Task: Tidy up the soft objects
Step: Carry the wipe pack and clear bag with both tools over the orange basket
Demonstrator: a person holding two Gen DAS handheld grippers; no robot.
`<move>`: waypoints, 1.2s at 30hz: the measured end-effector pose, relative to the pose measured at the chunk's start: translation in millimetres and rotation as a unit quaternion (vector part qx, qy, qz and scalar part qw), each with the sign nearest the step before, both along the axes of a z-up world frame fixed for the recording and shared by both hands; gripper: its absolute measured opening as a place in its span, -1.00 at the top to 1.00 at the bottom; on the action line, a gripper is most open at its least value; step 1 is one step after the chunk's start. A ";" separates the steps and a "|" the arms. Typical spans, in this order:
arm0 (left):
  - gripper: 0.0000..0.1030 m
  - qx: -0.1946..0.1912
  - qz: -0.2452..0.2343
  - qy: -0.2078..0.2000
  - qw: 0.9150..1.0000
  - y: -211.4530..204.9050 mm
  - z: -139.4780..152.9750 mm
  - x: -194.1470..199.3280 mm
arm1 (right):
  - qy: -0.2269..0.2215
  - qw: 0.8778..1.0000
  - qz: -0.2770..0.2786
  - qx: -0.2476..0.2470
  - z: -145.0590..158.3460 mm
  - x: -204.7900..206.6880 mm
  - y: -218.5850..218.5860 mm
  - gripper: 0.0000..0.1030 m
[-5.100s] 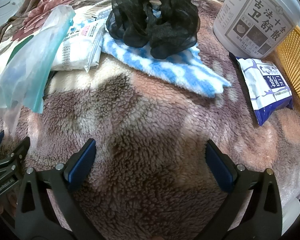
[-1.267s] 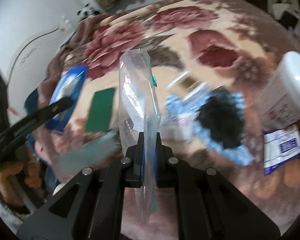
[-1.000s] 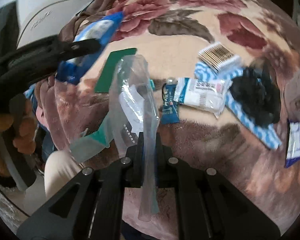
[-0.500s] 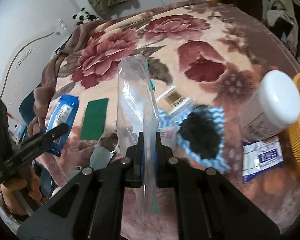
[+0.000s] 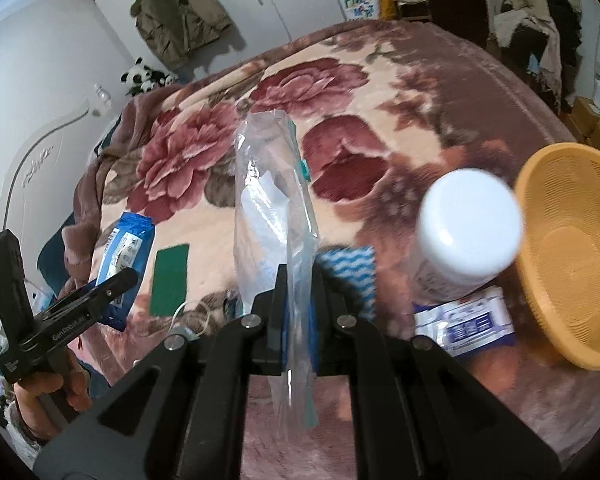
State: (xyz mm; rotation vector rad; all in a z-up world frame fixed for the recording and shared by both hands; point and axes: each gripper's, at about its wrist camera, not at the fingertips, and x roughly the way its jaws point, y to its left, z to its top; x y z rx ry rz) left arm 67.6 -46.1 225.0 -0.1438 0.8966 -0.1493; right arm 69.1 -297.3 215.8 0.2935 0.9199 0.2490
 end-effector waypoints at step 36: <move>-0.01 -0.046 -0.280 0.041 0.958 -397.1 3.0 37.9 | 0.007 0.968 -0.252 -0.006 5.5 -46.4 -283.5 0.86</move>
